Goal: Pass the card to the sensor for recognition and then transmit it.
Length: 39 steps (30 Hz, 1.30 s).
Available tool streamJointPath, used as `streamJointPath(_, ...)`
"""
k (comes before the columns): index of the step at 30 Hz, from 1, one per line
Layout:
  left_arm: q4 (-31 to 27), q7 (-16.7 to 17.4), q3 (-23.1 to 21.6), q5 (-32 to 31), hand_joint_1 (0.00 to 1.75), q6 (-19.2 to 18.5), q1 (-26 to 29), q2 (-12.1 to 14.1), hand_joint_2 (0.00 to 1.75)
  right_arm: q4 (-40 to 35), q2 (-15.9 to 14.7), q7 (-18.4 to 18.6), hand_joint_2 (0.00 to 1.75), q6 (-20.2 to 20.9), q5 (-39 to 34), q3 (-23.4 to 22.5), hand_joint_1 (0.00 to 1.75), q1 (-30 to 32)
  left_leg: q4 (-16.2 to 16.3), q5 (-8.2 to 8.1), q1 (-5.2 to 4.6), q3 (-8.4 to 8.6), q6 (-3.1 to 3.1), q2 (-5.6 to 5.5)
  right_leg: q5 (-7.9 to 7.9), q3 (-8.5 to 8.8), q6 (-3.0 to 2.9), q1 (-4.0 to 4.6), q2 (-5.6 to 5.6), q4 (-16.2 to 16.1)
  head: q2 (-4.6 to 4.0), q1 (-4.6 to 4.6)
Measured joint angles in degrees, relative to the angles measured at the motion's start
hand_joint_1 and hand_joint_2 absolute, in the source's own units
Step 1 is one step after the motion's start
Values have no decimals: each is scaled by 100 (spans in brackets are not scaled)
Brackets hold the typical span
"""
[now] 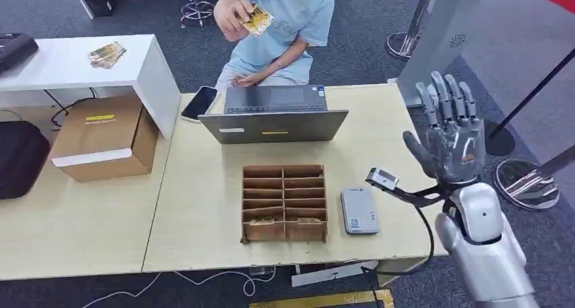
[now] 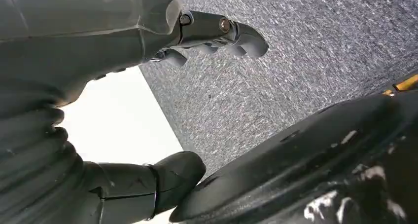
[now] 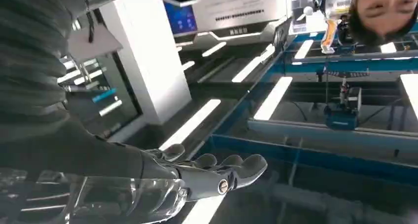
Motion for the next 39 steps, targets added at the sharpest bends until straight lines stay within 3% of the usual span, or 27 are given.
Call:
streamJointPath(8, 0, -44, 0, -94, 0, -22, -5, 22, 175, 1469, 90, 212, 175, -133, 587, 850, 0, -1395, 1, 3, 0, -2, -5, 1, 4, -2, 1, 0, 2, 5, 0, 2)
streamJointPath(17, 0, -57, 0, -164, 0, -35, -16, 28, 175, 3524, 588, 203, 175, -580, 257, 1353, 0, -2975, 2, 6, 0, -4, -7, 2, 6, -10, 2, 0, 4, 14, 0, 0)
streamJointPath(20, 0, -57, 0, -164, 0, -26, -19, 31, 175, 4087, 783, 47, 175, -702, -115, 1372, 0, -3396, 3, 6, 0, -4, -7, 0, 5, -11, 2, 0, 2, 15, 0, -2)
streamJointPath(23, 0, -57, 0, -153, 0, -28, -20, 31, 175, 4559, 1006, -466, 175, -572, -1220, 1214, 0, -3753, 6, 11, 1, 33, -9, -1, 6, -17, 2, 0, 1, 17, 0, 0)
streamJointPath(27, 0, -57, 0, -203, 0, -44, -22, 37, 175, 4938, 1117, -763, 175, -525, -2028, 942, 0, -4140, 10, 13, 1, 28, -6, -3, 6, -18, 2, 0, -2, 20, 0, 0)
streamJointPath(32, 0, -59, 0, -269, 0, -61, -25, 37, 175, 5267, 1117, -881, 175, -551, -2252, 734, 0, -4406, 14, 12, 1, 27, -6, -2, 7, -18, 3, 0, 0, 20, 0, 2)
streamJointPath(35, 0, -61, 0, -286, 0, -63, -27, 37, 175, 5389, 1117, -907, 175, -584, -2291, 657, 21, -4468, 16, 12, 1, 28, -6, -1, 8, -18, 5, 0, 0, 20, 0, 2)
streamJointPath(37, 0, -61, 0, -299, 0, -68, -27, 37, 175, 5451, 1117, -931, 175, -610, -2296, 638, 16, -4496, 17, 13, 1, 28, -6, -1, 9, -18, 5, 0, 0, 21, 0, 2)
streamJointPath(39, 0, -61, 0, -306, 0, -70, -29, 37, 175, 5505, 1117, -942, 175, -643, -2291, 631, 23, -4516, 17, 13, 1, 29, -6, -1, 9, -18, 5, 0, 0, 21, 0, 0)
